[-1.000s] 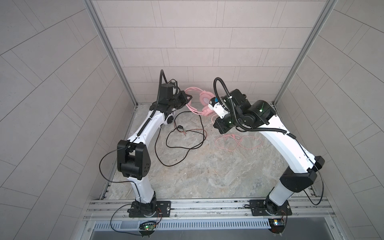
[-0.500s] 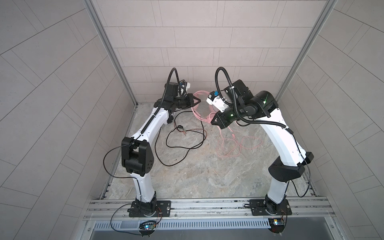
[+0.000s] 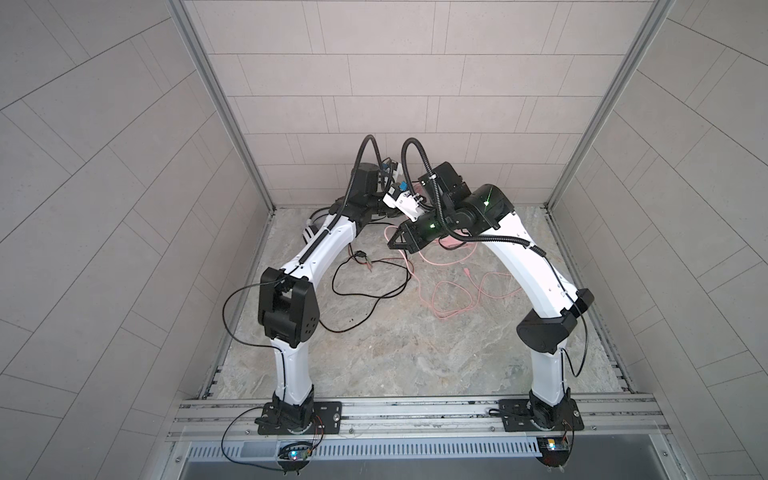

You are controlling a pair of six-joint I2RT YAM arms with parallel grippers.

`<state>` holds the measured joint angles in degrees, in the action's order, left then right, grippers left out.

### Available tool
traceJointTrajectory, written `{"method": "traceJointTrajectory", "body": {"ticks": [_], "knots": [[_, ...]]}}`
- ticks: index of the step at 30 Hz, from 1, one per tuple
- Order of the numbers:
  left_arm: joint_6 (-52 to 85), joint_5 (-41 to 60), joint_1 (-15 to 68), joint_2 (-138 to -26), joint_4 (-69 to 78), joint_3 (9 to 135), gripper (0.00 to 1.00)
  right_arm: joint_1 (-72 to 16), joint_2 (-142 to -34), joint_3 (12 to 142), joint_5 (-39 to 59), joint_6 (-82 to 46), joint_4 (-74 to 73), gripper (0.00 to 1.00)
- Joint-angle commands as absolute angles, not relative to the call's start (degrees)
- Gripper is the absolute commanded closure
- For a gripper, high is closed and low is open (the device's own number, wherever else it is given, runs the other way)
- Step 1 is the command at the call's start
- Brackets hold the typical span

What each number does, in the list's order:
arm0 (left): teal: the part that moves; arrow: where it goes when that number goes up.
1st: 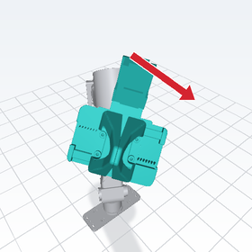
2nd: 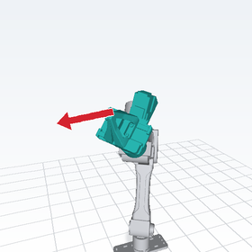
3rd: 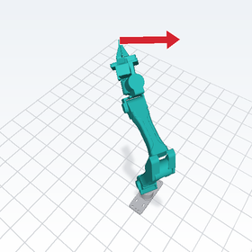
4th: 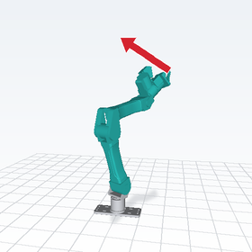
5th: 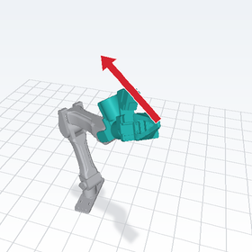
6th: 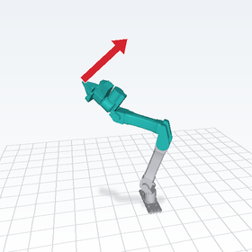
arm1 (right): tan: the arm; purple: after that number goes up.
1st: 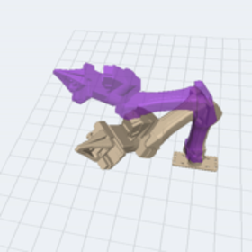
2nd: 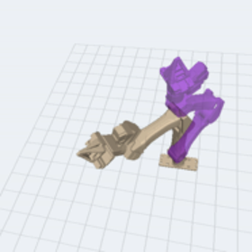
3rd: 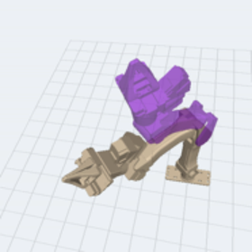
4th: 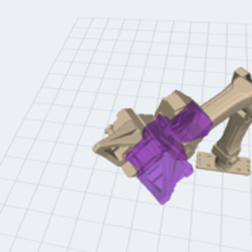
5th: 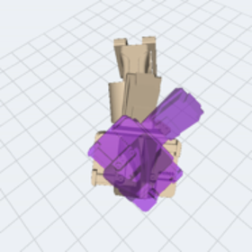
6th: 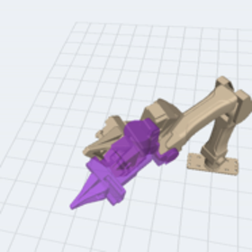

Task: Wrap the headphones
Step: 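Bring the pink cable with the right gripper toward the headset held by the left gripper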

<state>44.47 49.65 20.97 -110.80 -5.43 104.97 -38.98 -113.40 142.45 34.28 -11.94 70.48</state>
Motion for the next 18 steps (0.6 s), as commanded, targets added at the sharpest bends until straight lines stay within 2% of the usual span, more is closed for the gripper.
{"method": "traceJointTrajectory", "body": {"ticks": [1, 4, 10, 18], "knots": [[51.72, 54.62, 20.66, -108.92, 6.71, 105.80, 1.00, -37.94, -112.06, 141.89, 34.51, -12.68, 66.31, 0.98], [51.15, 55.61, 20.65, -106.87, 6.03, 102.95, 1.00, -34.33, -109.86, 139.43, 33.05, -13.50, 62.80, 0.98], [49.35, 57.69, 20.57, -103.62, 4.76, 98.79, 1.00, -25.58, -104.35, 131.25, 38.06, -21.50, 47.90, 0.98], [48.36, 59.39, 20.39, -102.24, 3.61, 98.26, 1.00, -18.37, -103.27, 128.28, 40.54, -25.21, 43.83, 0.98]]}}
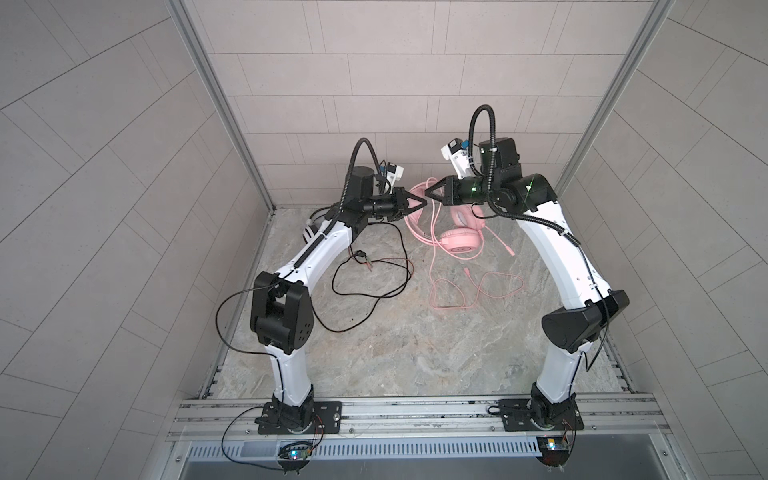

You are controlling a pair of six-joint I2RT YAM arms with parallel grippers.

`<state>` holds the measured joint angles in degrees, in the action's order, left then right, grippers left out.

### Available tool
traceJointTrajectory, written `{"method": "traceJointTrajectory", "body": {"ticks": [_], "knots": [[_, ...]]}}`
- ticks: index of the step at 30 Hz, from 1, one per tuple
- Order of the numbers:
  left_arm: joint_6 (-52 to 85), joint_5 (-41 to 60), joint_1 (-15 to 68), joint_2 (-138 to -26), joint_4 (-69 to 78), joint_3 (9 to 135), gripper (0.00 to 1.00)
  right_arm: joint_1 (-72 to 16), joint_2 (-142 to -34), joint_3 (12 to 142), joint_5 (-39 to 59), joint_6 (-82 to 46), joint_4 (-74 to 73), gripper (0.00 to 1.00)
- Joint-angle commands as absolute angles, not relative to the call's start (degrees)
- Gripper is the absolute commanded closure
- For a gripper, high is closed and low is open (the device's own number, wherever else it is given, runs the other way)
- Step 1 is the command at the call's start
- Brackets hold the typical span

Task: Wrap the headphones

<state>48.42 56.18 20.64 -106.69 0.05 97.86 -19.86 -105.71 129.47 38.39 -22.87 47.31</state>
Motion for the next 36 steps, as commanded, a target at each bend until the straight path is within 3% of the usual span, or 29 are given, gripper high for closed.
{"method": "traceJointTrajectory", "body": {"ticks": [1, 7, 14, 15, 17, 19, 21, 25, 30, 36], "knots": [[48.23, 59.72, 20.25, -102.04, 3.63, 98.26, 1.00, -17.30, -102.84, 127.34, 41.24, -25.62, 42.98, 0.98], [47.34, 59.13, 18.30, -100.55, 3.07, 97.25, 1.00, -10.80, -98.32, 115.61, 46.33, -35.64, 28.87, 0.92], [40.31, 49.91, 14.29, -102.45, -11.42, 102.35, 1.00, -11.85, -94.19, 105.26, 59.07, -45.57, 10.58, 0.86], [39.43, 48.54, 13.61, -102.72, -12.75, 103.17, 1.00, -11.91, -93.33, 103.51, 60.37, -46.48, 8.98, 0.82], [38.50, 46.32, 12.75, -103.18, -14.49, 105.03, 1.00, -11.69, -90.87, 99.21, 60.63, -45.93, 8.56, 0.59], [38.95, 46.22, 12.19, -104.03, -14.68, 107.38, 1.00, -11.69, -88.72, 95.05, 60.45, -42.76, 10.88, 0.44], [40.14, 46.71, 11.83, -105.14, -14.74, 110.77, 1.00, -11.64, -86.62, 90.23, 57.87, -38.49, 14.87, 0.38], [43.06, 46.80, 10.48, -107.42, -15.51, 118.34, 1.00, -12.47, -81.62, 79.19, 47.89, -28.94, 21.37, 0.36], [47.68, 46.04, 8.57, -108.08, -13.58, 122.24, 1.00, -18.10, -77.48, 64.08, 40.85, -24.64, 13.83, 0.32], [47.27, 45.58, 8.48, -109.09, -17.09, 127.35, 1.00, -26.29, -83.84, 58.80, 35.57, -22.19, -1.38, 0.23]]}}
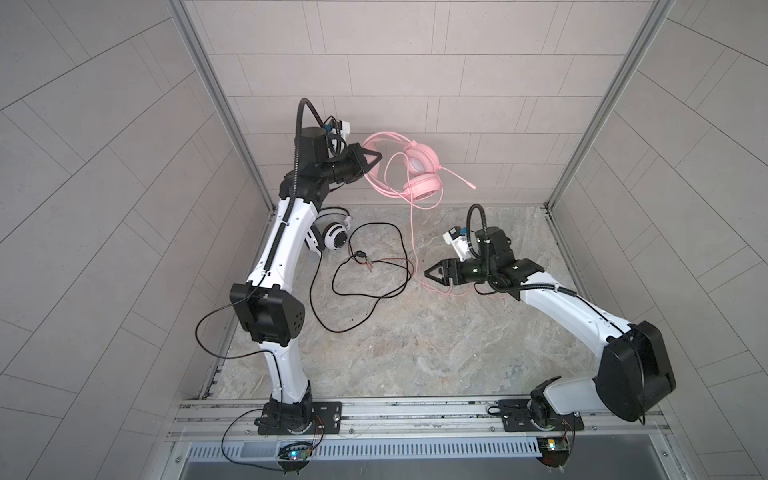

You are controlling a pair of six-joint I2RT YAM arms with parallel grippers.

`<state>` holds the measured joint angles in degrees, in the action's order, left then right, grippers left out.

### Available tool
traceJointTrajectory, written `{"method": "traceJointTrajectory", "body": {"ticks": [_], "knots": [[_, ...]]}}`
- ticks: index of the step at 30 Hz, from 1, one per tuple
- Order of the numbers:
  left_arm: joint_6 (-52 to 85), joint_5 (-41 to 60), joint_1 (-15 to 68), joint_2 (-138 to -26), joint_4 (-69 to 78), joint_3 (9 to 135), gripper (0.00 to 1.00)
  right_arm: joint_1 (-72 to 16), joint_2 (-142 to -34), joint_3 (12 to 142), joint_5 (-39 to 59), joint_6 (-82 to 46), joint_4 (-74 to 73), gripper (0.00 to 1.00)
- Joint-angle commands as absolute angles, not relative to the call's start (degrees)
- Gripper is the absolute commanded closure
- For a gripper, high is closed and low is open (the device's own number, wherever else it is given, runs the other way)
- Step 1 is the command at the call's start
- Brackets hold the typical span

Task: Wrap the headphones

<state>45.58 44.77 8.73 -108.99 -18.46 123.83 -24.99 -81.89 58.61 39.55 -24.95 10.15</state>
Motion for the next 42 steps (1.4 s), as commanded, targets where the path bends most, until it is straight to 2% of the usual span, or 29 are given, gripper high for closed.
{"method": "traceJointTrajectory", "body": {"ticks": [1, 3, 6, 10, 17, 24, 26, 29, 32, 34, 36, 42], "knots": [[47.04, 45.46, 8.37, -109.16, -17.82, 127.92, 1.00, -27.00, -85.78, 58.80, 36.08, -22.67, -4.61, 0.22], [46.85, 45.35, 8.33, -109.11, -18.84, 128.53, 1.00, -28.49, -89.44, 59.40, 36.78, -23.45, -9.51, 0.18], [46.88, 45.09, 8.09, -108.48, -19.41, 128.51, 1.00, -30.73, -94.79, 60.35, 35.50, -24.95, -15.84, 0.18], [47.08, 44.95, 7.70, -108.02, -19.91, 128.50, 1.00, -31.74, -98.85, 61.65, 32.39, -26.10, -21.59, 0.21], [47.31, 45.35, 6.83, -107.86, -20.23, 128.57, 1.00, -30.60, -99.29, 64.55, 31.17, -23.27, -18.11, 0.29], [48.73, 45.44, 5.85, -107.74, -18.80, 128.59, 1.00, -27.84, -99.68, 62.81, 31.63, -24.31, -18.49, 0.30], [49.28, 45.45, 5.85, -108.00, -18.22, 128.58, 1.00, -28.01, -101.11, 64.61, 33.13, -24.73, -18.03, 0.37], [49.44, 45.70, 5.78, -108.15, -18.01, 128.54, 1.00, -29.29, -101.79, 66.74, 33.79, -25.09, -17.58, 0.57], [48.98, 45.74, 5.41, -108.08, -18.26, 128.07, 1.00, -29.78, -100.24, 68.05, 34.17, -25.58, -15.38, 0.83], [48.43, 45.63, 5.10, -107.79, -18.37, 126.75, 1.00, -29.78, -97.46, 68.88, 33.68, -24.10, -10.54, 0.93], [46.91, 45.04, 4.84, -107.32, -18.90, 124.80, 1.00, -29.71, -93.70, 70.36, 31.85, -21.31, -3.48, 0.99], [39.40, 41.84, 4.83, -105.40, -23.99, 119.25, 1.00, -28.60, -81.37, 77.18, 25.67, -13.71, 17.73, 1.00]]}}
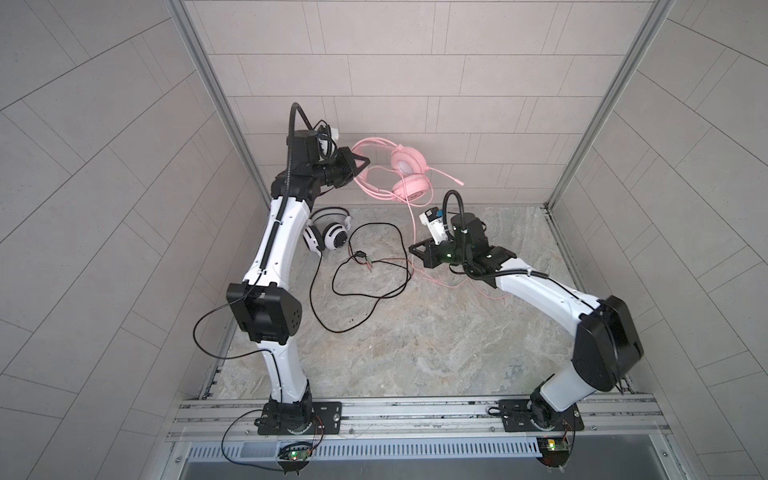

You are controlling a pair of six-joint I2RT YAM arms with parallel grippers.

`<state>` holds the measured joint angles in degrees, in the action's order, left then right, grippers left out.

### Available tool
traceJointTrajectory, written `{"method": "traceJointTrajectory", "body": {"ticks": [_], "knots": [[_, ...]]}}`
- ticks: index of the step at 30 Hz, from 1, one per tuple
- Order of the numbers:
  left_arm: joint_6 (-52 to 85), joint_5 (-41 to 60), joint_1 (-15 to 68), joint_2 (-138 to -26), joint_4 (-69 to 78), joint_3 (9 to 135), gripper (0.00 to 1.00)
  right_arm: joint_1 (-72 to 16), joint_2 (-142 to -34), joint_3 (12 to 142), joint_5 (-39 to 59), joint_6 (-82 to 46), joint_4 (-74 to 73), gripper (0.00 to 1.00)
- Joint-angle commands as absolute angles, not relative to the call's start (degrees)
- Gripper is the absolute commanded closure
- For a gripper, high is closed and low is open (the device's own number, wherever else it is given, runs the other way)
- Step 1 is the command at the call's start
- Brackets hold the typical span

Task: Wrap the headphones

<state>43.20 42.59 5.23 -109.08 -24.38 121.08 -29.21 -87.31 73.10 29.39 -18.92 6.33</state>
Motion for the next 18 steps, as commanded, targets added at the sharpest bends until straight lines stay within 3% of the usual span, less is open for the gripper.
{"method": "traceJointTrajectory", "body": {"ticks": [1, 9, 18], "knots": [[38.73, 42.06, 4.87, -104.87, -24.08, 117.89, 1.00, -28.09, -79.92, 79.18, 24.60, -12.80, 21.09, 1.00], [29.29, 47.57, 5.11, -101.88, -31.00, 112.34, 1.00, -21.37, -80.01, 98.88, 20.80, -7.21, 39.49, 1.00], [22.87, 59.10, 7.83, -99.58, -38.79, 110.71, 1.00, -12.79, -92.23, 116.97, 28.61, -7.70, 40.19, 1.00]]}}
